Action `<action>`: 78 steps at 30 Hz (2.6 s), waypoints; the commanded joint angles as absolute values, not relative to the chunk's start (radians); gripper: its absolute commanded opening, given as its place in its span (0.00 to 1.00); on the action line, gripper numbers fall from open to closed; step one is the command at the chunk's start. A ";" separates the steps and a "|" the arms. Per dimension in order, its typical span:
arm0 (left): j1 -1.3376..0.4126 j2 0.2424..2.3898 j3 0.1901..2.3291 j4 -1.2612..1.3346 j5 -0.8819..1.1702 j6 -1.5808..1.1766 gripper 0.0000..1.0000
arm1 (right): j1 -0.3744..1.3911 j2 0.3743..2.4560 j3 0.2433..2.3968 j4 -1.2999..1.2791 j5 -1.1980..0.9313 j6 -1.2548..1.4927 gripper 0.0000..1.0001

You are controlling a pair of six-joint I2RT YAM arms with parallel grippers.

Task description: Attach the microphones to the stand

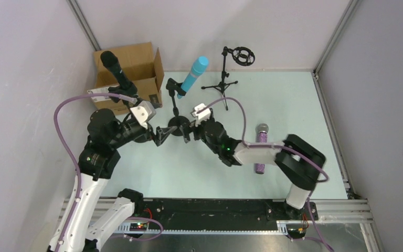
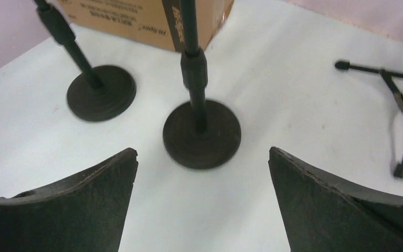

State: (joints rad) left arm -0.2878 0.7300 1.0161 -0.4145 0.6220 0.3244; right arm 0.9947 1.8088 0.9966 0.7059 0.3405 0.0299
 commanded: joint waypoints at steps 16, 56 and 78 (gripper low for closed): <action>-0.243 0.725 1.066 -0.405 0.572 0.158 1.00 | 0.352 1.270 0.971 0.303 -0.207 0.671 0.99; -0.241 0.709 1.053 -0.406 0.555 0.184 1.00 | 0.126 2.080 1.614 0.639 -0.346 1.308 0.78; -0.241 0.633 1.019 -0.405 0.529 0.166 1.00 | 0.170 1.757 1.379 0.599 -0.381 1.324 0.46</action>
